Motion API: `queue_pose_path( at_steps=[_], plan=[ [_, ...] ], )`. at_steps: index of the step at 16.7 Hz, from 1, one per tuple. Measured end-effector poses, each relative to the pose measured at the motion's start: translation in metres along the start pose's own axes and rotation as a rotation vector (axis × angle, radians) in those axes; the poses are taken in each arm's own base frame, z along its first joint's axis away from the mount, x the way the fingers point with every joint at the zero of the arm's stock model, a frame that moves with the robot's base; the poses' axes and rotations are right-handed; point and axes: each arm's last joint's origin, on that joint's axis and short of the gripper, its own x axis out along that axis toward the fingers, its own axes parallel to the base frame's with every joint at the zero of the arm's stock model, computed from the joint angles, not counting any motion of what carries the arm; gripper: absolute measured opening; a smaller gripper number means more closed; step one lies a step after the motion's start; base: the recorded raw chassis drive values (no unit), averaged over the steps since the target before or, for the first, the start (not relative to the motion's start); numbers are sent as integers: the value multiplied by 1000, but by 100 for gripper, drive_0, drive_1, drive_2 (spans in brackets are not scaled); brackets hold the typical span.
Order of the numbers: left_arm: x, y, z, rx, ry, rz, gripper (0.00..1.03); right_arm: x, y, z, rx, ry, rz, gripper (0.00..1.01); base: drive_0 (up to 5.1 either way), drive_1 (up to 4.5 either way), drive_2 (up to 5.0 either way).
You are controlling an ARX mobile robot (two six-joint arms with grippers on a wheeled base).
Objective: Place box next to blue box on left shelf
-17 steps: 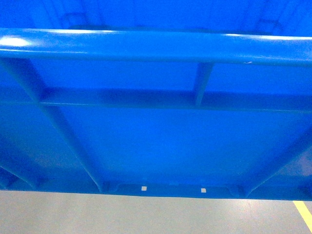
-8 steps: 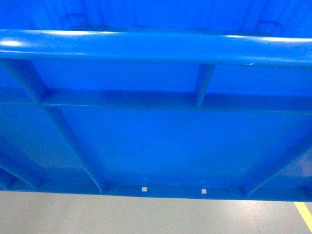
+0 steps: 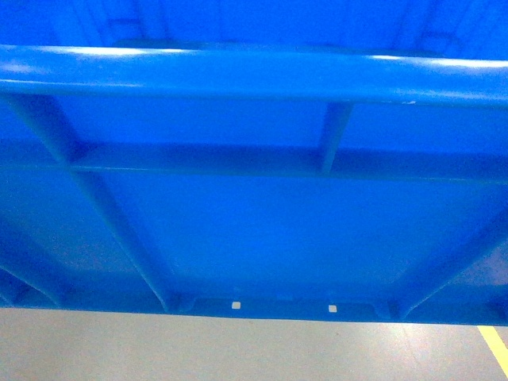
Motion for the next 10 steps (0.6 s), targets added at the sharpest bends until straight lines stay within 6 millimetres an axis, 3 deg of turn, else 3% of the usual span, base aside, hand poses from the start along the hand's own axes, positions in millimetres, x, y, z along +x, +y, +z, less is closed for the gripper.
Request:
queue_pose_path(
  at_steps=[10],
  plan=[
    [0, 0, 0, 0, 0, 0, 10, 0, 0, 0, 0, -1, 1, 10, 1, 429, -428]
  ],
)
